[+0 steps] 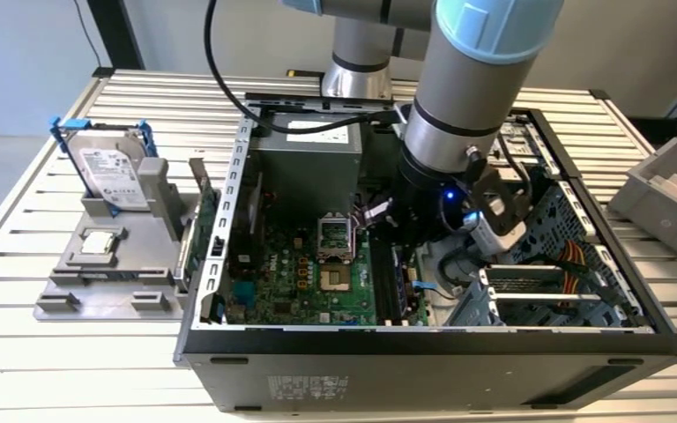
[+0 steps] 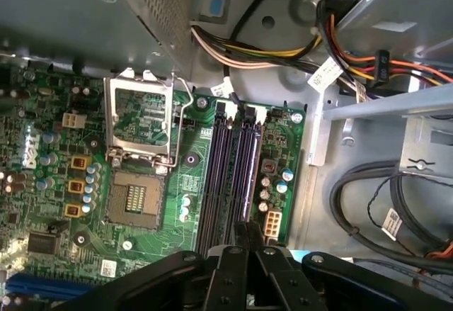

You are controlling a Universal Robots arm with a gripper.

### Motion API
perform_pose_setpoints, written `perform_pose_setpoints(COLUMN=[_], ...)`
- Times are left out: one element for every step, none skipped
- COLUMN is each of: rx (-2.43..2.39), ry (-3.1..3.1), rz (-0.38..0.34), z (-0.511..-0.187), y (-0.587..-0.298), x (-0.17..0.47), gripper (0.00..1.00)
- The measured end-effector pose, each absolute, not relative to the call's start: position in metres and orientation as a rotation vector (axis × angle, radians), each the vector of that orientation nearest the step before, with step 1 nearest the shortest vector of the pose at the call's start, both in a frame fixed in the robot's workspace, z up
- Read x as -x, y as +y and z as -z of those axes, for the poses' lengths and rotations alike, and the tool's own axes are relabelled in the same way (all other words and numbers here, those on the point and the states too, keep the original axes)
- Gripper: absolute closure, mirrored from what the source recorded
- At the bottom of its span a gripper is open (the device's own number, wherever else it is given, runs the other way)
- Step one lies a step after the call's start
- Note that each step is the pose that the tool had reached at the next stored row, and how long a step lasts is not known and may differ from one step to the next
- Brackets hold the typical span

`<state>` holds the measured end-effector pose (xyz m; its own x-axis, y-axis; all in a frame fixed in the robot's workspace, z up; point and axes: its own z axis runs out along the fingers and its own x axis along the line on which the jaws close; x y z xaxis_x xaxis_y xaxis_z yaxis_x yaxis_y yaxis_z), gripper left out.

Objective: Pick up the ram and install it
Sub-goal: 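Press down the ram until it locks into place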

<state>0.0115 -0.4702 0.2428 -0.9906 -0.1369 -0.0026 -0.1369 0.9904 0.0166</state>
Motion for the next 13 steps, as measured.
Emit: perform_pose_setpoints(rx=[0.226,0.235,0.243,0.252,0.260,0.269,0.280,0.291,0.303,0.313,0.324,0.336,0.350], ry=[3.127,3.121,3.117,3.113,3.109,3.105,3.100,3.096,3.091,3.087,3.083,3.079,3.075], rz=[-0.026,-0.025,-0.025,-0.025,-0.025,-0.025,-0.025,-0.025,-0.025,-0.025,-0.025,-0.027,-0.029], z=[-0.2431,-0.2437,-0.2443,-0.2447,-0.2451,-0.2453,-0.2454,-0.2456,-0.2458,-0.2461,-0.2466,-0.2468,-0.2470], y=[-0.4701,-0.4701,-0.4701,-0.4701,-0.4701,-0.4701,-0.4701,-0.4700,-0.4700,-0.4701,-0.4701,-0.4700,-0.4700], x=[-0.0116,-0.0115,-0.0115,-0.0115,-0.0115,-0.0115,-0.0115,-0.0115,-0.0115,-0.0115,-0.0115,-0.0115,-0.0115], gripper=[1.00,1.00,1.00,1.00,1.00,1.00,1.00,1.00,1.00,1.00,1.00,1.00,1.00])
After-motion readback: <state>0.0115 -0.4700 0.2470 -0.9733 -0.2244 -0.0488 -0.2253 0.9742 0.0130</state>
